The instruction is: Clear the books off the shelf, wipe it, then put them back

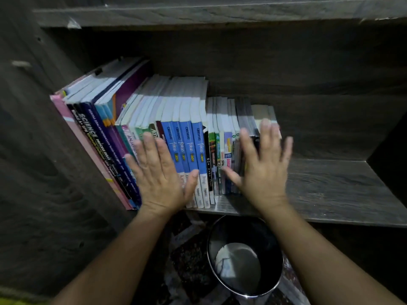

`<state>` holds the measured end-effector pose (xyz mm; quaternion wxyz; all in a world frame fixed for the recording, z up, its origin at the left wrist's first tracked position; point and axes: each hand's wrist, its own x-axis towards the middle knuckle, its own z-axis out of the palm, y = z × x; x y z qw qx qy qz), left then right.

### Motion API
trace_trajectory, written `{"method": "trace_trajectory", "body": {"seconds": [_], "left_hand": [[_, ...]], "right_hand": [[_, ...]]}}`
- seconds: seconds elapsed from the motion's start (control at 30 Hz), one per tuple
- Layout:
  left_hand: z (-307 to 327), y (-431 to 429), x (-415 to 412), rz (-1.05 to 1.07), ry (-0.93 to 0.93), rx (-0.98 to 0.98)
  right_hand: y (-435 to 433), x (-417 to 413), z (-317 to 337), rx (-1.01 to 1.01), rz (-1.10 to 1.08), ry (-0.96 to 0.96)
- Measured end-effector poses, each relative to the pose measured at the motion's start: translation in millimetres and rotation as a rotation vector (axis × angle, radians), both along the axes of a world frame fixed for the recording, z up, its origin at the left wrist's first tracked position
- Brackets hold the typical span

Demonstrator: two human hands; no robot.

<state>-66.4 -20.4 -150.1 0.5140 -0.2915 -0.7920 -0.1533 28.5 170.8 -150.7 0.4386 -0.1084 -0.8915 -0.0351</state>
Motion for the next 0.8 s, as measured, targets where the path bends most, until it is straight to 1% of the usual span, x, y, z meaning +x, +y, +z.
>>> {"method": "trace_trajectory", "body": {"seconds": [0.07,0.17,0.23,0.3,0.37,0.43,0.53,0.6,0.73,0.8], "left_hand": [[3.7,-5.0,-14.2,-0.032,0.082,-0.016],[-0.1,-4.5,-21.4,-0.056,0.119,-0.037],[-0.8,-4.5,-18.5,-0.072,0.108,-0.041],[2.9,-10.6,-15.8,-0.1,0.082,-0.014],[10.9,-24.8,-20.8,-0.068,0.035,0.074],[15.8,-38.9,-31.9,-0.014,0.027,0.124],[13.5,-47.4,-42.8,-0.011,0.059,0.083],[14.0,-45.3,-43.8,-0.027,0.049,0.066],[18.2,-51.8,-31.3,-0.027,-0.053,0.049],[18.0,-50.3,-14.9,-0.026,-0.121,0.055]], "right_hand": [[-8.1,-13.7,-4.4,0.092,0.014,-0.04],[-8.8,-22.1,-14.5,0.116,-0.009,-0.045],[-8.4,-20.8,-14.9,0.115,-0.039,-0.076],[-13.4,-17.4,-12.6,0.104,-0.061,-0.063],[-21.3,-14.8,-11.7,0.11,-0.041,-0.025],[-25.1,-16.8,-15.1,0.15,-0.002,-0.065],[-29.9,-19.4,-26.3,0.173,0.016,-0.163],[-32.3,-15.3,-28.4,0.158,0.025,-0.208],[-34.5,6.9,-7.4,0.117,0.083,-0.274],[-33.0,25.1,5.5,0.095,0.06,-0.295]]}}
